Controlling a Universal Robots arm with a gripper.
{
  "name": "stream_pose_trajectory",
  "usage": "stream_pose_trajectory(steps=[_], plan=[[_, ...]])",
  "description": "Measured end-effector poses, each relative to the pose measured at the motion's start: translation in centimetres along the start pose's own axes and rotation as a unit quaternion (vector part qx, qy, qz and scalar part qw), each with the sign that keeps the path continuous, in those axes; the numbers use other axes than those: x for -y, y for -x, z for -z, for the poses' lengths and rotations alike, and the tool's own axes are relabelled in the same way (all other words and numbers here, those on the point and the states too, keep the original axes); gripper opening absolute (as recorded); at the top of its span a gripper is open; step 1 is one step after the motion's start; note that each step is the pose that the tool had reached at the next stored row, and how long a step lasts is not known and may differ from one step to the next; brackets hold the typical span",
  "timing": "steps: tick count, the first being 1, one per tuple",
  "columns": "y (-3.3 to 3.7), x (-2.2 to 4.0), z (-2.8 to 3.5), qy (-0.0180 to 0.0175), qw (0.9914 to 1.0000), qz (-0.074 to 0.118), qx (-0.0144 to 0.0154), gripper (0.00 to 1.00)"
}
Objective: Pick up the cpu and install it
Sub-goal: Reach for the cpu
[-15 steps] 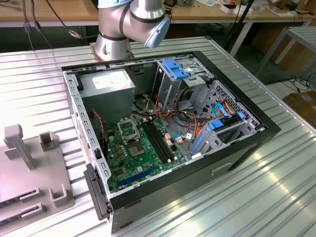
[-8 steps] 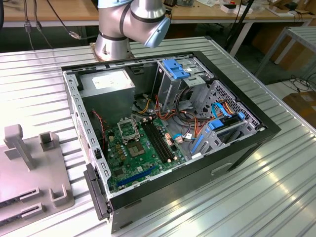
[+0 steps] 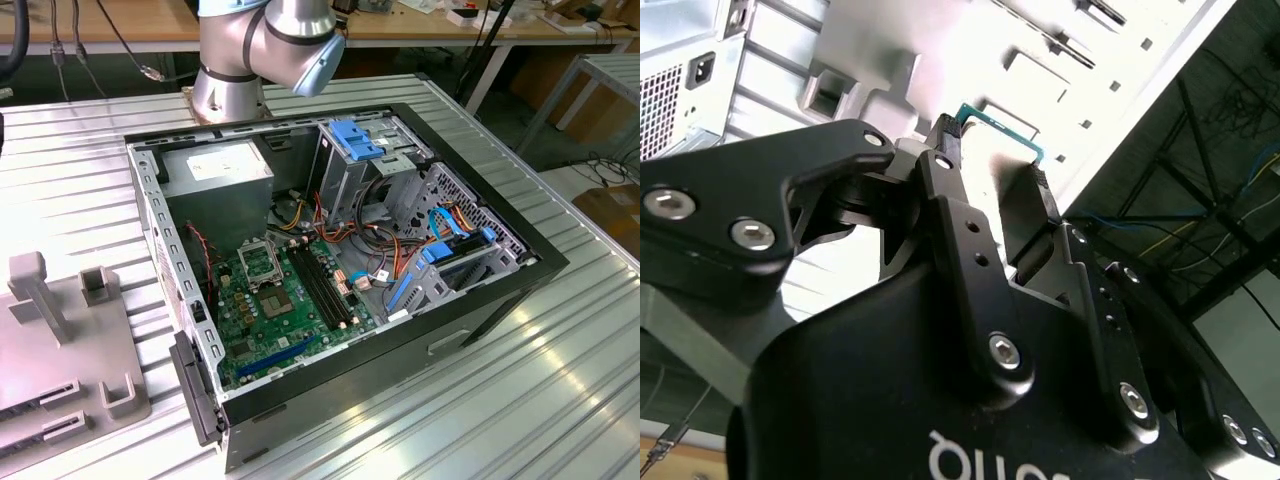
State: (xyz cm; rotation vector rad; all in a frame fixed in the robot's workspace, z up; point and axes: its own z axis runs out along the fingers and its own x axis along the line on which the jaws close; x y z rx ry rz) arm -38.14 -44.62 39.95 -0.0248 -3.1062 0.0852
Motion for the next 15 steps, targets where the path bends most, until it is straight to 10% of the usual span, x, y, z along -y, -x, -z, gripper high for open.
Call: stream_pose_trajectory(steps=[15], plan=[[1.97,-0.03,0.07,0.0,1.0,0.0,-0.0001,0.42]])
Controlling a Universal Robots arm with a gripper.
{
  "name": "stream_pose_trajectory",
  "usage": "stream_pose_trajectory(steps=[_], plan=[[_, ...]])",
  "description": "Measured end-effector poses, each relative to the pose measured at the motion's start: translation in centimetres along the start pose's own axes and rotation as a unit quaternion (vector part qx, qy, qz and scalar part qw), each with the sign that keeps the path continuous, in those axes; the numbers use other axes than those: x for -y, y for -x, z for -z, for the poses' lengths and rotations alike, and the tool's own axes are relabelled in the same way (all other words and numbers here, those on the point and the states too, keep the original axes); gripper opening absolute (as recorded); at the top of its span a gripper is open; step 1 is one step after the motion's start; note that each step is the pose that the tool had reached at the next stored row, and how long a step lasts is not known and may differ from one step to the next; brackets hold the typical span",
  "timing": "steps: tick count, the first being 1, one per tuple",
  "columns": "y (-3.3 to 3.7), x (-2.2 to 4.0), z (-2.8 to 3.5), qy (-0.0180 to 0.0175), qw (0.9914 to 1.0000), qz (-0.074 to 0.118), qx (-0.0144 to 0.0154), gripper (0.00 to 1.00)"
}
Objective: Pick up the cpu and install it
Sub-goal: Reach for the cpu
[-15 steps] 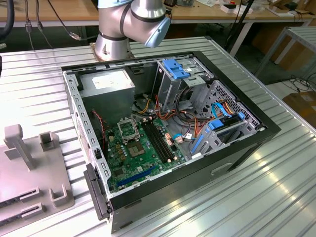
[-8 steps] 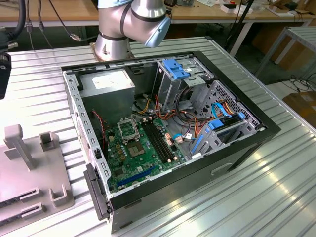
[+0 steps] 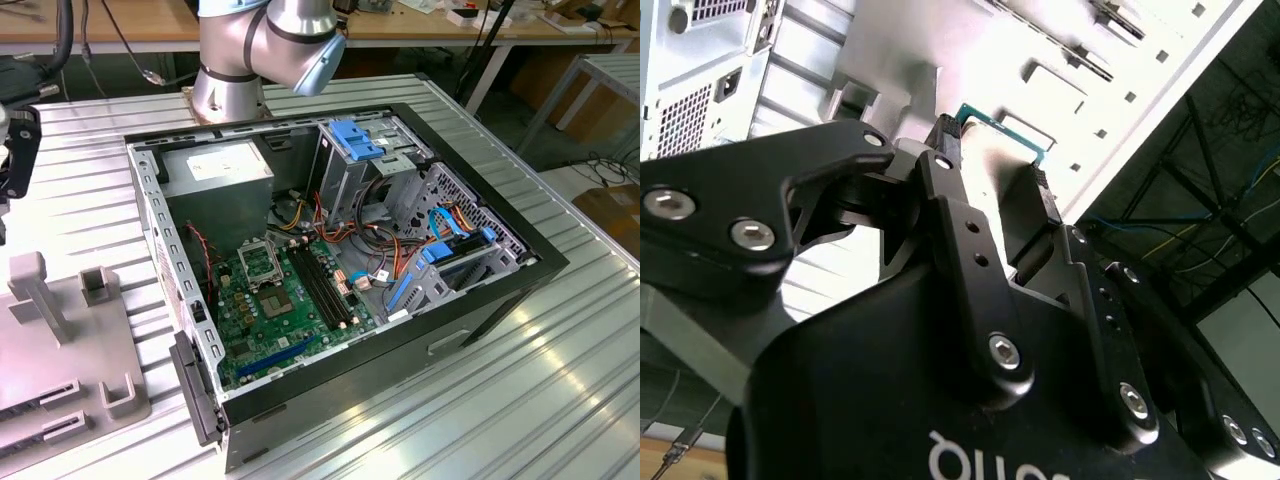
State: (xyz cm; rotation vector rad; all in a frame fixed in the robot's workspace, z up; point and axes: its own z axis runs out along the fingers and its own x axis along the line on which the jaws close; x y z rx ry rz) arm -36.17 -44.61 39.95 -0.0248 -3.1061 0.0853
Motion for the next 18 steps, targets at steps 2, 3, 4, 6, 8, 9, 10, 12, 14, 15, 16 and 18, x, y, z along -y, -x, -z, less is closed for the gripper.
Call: stream_pose_trajectory(steps=[2,3,4,6,8,9,10,12,14,15,16,18], plan=[[0.37,0.0,0.01,0.0,1.0,0.0,0.0,0.42],[0.53,-0.01,0.01,0.0,1.0,0.0,0.0,0.42],[0.69,-0.01,0.02,0.0,1.0,0.0,0.0,0.42],[0.99,-0.02,0.02,0.0,1.0,0.0,0.0001,0.42],[1.29,-0.02,0.04,0.0,1.0,0.0,0.0,0.42],[1.44,-0.02,0.04,0.0001,1.0,0.0,0.0001,0.42],[1.59,-0.02,0.05,0.0,1.0,0.0,0.0001,0.42],[1.87,-0.03,0.06,0.0,1.0,0.0,0.0,0.42],[2.17,-0.03,0.07,0.0,1.0,0.0,0.0,0.42],[2.35,-0.03,0.07,0.0,1.0,0.0,0.0,0.42],[2.5,-0.03,0.08,0.0,1.0,0.0,0.0,0.42],[2.94,-0.04,0.09,0.0,1.0,0.0,0.0,0.42]])
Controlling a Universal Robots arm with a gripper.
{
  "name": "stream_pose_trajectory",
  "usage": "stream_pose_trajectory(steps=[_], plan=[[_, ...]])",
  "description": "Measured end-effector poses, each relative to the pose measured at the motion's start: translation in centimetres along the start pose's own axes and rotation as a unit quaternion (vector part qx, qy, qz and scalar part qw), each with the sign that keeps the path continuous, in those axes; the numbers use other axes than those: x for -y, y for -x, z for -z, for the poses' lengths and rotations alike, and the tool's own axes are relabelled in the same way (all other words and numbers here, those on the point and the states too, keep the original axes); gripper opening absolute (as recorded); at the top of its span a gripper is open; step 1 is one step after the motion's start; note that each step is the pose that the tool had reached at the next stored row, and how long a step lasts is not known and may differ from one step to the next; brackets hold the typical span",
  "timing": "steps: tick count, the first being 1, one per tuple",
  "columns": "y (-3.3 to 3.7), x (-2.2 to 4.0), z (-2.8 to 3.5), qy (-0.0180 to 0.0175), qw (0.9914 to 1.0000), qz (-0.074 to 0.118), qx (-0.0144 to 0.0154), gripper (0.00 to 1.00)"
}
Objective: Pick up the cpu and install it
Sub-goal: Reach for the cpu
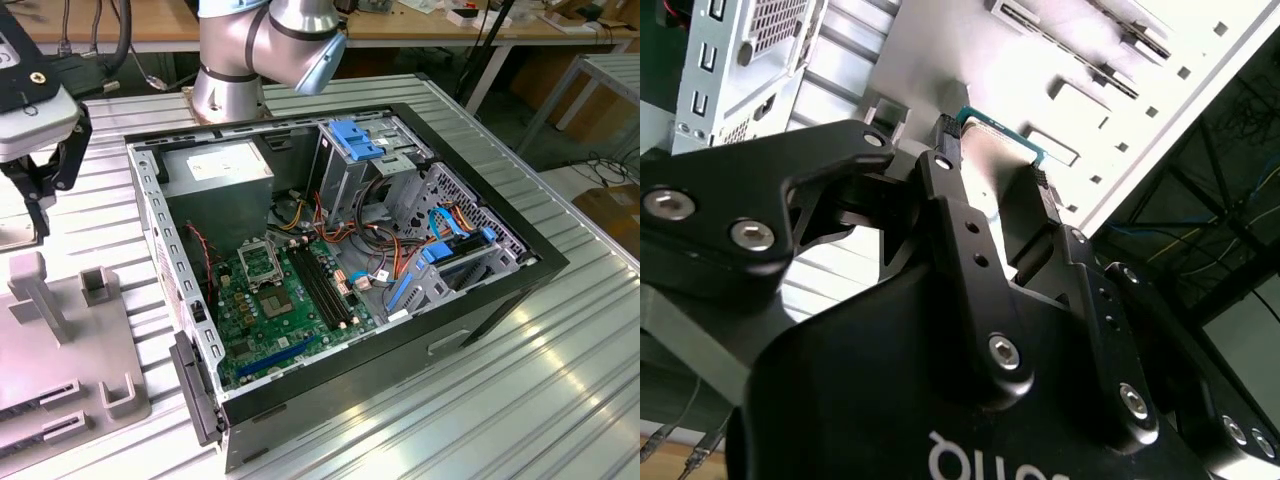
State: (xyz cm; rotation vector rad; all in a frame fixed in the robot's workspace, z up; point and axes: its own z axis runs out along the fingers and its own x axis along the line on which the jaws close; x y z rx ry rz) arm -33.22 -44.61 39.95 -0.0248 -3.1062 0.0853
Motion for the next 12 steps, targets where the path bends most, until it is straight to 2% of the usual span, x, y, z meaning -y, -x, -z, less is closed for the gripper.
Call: stream_pose_trajectory(steps=[12], plan=[[2.11,-0.03,0.07,0.0,1.0,0.0,0.0,0.42]])
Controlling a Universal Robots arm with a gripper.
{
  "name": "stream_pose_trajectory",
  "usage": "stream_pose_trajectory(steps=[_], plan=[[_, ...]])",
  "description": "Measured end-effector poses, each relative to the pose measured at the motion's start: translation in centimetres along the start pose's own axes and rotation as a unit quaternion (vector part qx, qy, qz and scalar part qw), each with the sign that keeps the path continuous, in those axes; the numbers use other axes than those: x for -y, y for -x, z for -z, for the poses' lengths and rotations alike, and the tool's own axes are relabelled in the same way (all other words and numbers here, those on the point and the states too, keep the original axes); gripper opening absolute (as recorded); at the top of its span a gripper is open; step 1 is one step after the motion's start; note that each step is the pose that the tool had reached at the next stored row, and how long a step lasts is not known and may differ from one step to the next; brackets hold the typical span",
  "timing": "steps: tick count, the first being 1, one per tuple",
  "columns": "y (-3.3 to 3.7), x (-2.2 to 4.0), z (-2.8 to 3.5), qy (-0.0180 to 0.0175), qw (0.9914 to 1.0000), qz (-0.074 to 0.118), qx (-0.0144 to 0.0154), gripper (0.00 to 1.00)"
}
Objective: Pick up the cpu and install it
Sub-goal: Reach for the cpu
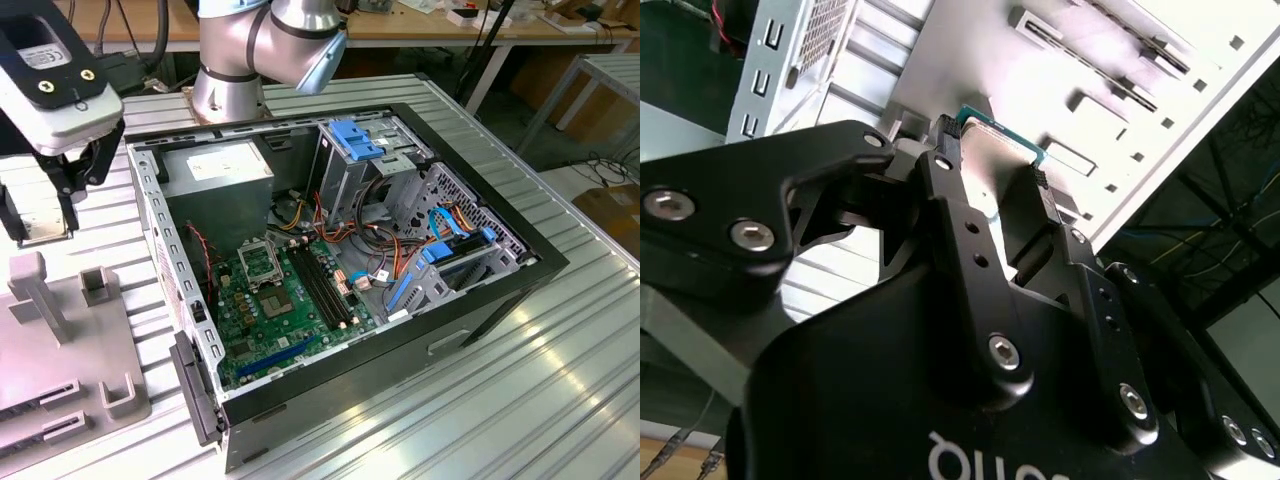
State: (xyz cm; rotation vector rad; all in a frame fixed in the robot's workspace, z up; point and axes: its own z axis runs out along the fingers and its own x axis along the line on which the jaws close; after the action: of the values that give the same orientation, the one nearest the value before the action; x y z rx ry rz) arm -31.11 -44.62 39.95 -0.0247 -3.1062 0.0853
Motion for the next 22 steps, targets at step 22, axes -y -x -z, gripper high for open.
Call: stream_pose_trajectory(steps=[22], plan=[[5.55,-0.08,0.18,0.0,1.0,0.0,0.0,0.42]])
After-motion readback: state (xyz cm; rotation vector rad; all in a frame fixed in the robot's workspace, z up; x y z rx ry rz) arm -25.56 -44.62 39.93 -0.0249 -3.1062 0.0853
